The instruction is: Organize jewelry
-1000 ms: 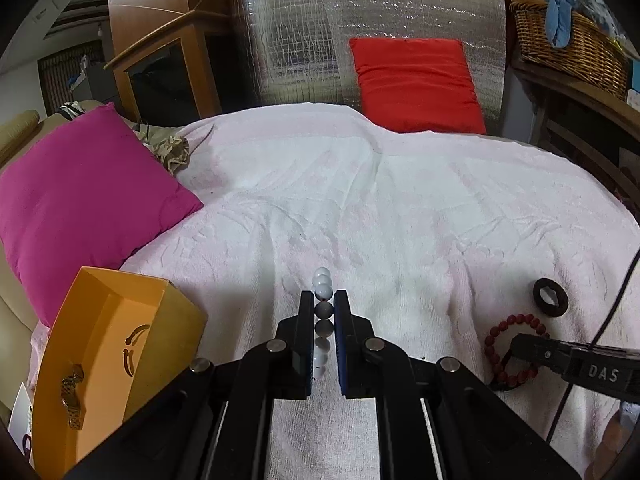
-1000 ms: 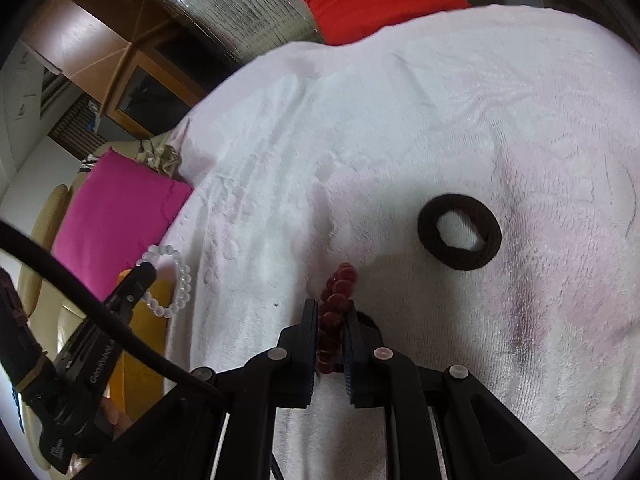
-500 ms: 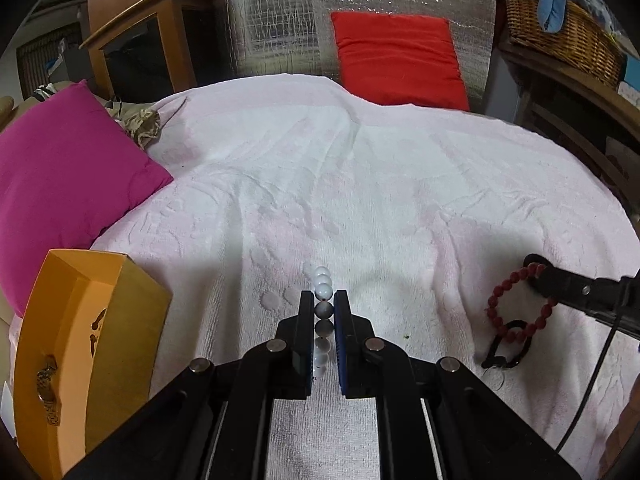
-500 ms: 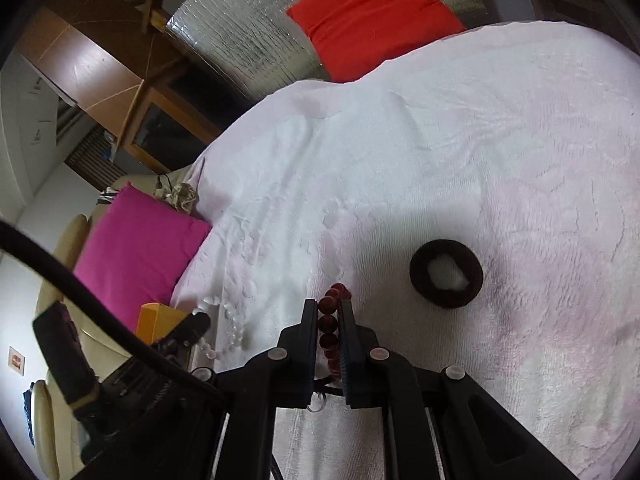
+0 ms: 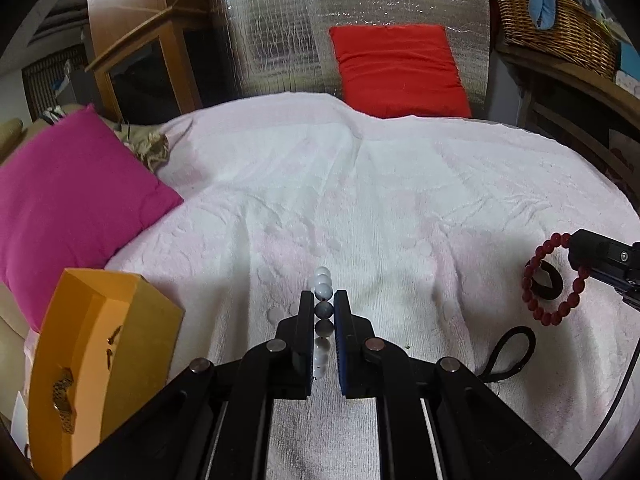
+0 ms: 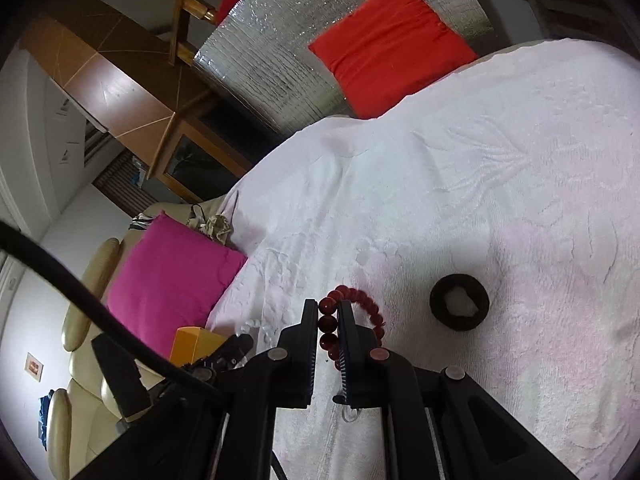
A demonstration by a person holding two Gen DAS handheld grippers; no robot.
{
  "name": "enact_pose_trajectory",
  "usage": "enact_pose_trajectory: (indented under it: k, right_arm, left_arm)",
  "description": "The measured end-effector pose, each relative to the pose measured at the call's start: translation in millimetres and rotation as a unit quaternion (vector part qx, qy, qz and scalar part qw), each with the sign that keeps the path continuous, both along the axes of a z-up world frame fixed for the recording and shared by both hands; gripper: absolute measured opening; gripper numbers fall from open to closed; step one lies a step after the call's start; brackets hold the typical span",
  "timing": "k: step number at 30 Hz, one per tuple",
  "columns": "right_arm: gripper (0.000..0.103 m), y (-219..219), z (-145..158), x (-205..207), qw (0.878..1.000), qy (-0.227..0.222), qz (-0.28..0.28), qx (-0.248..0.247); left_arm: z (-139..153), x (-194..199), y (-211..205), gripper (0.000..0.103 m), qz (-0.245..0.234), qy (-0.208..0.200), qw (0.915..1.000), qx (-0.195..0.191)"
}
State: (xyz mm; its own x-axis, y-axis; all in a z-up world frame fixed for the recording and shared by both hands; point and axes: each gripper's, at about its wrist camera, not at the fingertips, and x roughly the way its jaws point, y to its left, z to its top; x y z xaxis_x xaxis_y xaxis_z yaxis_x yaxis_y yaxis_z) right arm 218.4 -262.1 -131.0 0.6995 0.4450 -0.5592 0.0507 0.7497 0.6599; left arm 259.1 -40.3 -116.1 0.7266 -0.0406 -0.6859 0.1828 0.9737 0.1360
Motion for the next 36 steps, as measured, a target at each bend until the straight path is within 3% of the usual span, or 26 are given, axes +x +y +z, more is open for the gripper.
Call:
enact_pose_trajectory:
  k: [14, 36]
  right_arm:
    - [0.011, 8, -4, 0, 1.000, 0.007, 0.003, -0.015]
    - [0.011, 10, 1, -1, 1.000, 0.005, 0.011, -0.022]
  left_arm:
    - [4, -7, -5, 0.010, -0.002, -0.020, 0.9996, 0.021]
    - [-5, -9, -17, 0.010, -0.006, -0.014, 0.9990, 0.042]
